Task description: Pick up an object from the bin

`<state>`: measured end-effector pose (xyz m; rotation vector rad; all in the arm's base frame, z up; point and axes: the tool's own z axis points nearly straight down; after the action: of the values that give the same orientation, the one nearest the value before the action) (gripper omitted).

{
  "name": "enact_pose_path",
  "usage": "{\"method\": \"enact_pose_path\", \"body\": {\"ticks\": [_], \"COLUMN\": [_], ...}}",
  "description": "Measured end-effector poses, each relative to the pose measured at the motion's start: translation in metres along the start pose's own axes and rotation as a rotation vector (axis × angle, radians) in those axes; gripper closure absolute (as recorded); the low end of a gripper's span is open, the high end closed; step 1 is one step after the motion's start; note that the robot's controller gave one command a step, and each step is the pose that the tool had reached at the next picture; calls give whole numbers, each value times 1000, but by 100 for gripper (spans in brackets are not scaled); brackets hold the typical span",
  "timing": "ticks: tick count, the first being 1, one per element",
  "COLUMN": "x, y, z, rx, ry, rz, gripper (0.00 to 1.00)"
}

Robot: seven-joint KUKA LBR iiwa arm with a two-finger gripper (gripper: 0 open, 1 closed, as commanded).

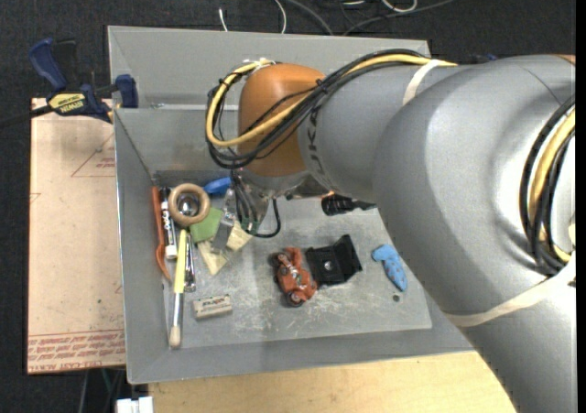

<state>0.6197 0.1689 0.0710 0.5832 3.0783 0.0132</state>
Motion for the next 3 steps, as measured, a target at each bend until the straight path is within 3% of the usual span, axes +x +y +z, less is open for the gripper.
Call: {"method": "enact_pose_path", "body": {"ticks": [1, 3], "x": [0, 2], "y": [0, -1], "z": [0, -87], "rx": [0, 5], "ry": [0, 8], "rz": [0, -1], "gripper": [100, 100]}}
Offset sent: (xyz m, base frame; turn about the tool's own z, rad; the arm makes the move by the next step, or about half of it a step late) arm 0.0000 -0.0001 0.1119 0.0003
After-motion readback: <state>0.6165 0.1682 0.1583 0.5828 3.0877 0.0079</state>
